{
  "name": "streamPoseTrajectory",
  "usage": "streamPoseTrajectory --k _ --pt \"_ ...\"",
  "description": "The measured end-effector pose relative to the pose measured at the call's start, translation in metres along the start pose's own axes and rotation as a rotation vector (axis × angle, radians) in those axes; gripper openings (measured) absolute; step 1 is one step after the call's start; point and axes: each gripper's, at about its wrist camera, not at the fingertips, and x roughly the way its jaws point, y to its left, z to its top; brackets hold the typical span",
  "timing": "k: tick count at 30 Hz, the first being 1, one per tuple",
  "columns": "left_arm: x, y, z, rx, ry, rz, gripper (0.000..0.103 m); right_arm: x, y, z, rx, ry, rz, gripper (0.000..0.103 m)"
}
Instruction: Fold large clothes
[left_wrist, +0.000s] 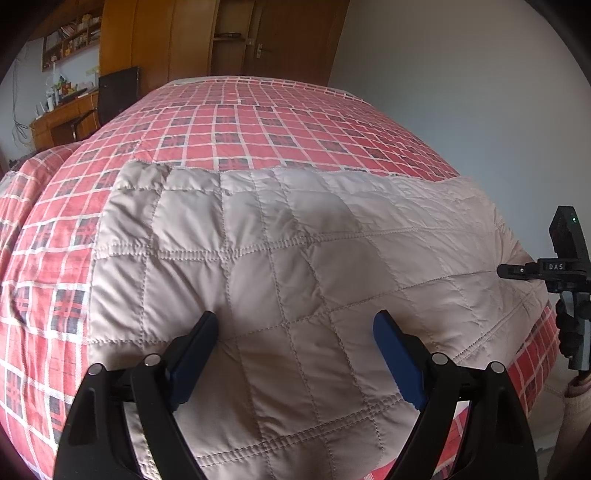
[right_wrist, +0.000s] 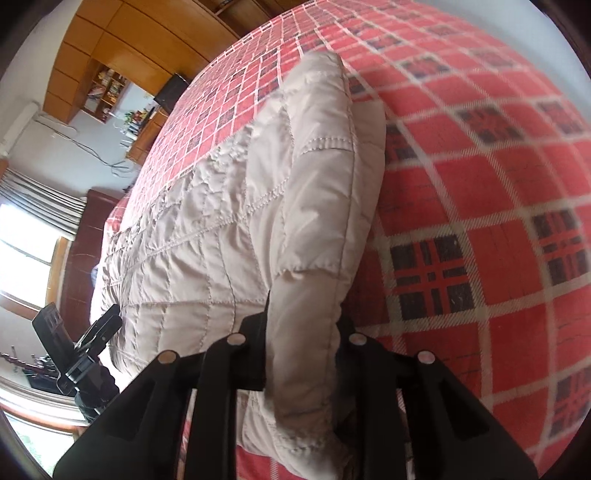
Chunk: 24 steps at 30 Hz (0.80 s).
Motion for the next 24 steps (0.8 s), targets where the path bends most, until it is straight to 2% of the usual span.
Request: streamPoseTrajectory --k 5,12,18,24 --pt "0.002 0.004 0.002 -0.011 0.002 -0.003 0.087 -0.022 0.045 0.007 -0.087 -0.041 -0.072 0.017" --pt "0.003 0.003 0.004 -0.01 0.006 -0.004 0.087 -0.04 0.117 0.015 -0.257 -0.065 -0.063 0.017" --pt "0.004 0.002 0.006 -0.009 0.011 -0.007 0.087 -0.027 0.179 0.016 -0.403 -0.034 -0.098 0.017" --pt "0.004 0.001 0.006 -0.004 0.016 -0.007 0.087 -0.006 0.214 0.008 -0.495 0.006 -0.098 0.018"
